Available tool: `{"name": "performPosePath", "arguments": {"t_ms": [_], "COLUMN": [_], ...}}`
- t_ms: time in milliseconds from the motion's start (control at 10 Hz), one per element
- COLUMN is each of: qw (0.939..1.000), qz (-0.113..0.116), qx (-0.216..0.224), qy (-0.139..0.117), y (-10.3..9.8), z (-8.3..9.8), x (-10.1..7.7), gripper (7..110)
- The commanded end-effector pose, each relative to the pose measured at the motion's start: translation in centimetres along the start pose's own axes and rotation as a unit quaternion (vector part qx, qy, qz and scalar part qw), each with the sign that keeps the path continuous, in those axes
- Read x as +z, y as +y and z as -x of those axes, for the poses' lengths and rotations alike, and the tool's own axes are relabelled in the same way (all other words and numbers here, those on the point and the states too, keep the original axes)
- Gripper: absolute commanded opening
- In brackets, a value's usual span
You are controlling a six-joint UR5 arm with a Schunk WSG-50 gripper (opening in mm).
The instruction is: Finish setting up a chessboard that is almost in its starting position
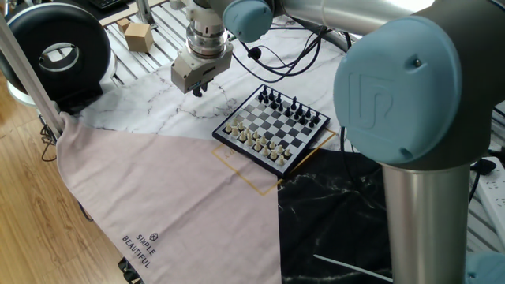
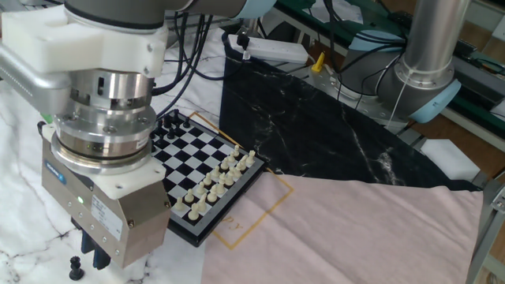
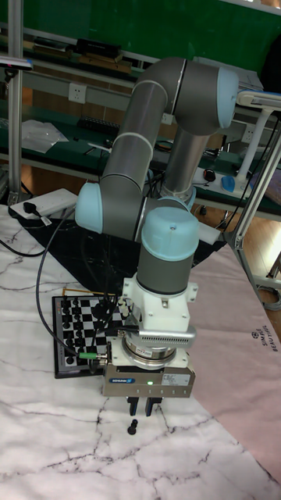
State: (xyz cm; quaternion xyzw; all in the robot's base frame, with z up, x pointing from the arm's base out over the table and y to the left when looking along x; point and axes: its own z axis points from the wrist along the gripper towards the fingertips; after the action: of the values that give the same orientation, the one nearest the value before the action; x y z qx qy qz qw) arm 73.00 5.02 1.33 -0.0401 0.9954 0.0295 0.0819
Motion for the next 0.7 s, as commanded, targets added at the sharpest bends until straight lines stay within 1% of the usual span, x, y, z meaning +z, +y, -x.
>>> {"name": "performPosePath", "arguments": {"t_ms": [0, 200, 400, 600], "qw": [0.9999, 0.9998, 0.9999, 0.9998], "qz": [-0.009, -0.012, -0.011, 0.001], "qx": [-0.008, -0.015, -0.011, -0.006], "qy": [0.000, 0.004, -0.006, -0.020], "y": [-0.8, -1.4, -1.4, -0.7], "z": [0.2, 0.2, 0.7, 1.5], "x": [0.2, 0.0, 0.2, 0.4], "gripper": [22, 22, 22, 22]}}
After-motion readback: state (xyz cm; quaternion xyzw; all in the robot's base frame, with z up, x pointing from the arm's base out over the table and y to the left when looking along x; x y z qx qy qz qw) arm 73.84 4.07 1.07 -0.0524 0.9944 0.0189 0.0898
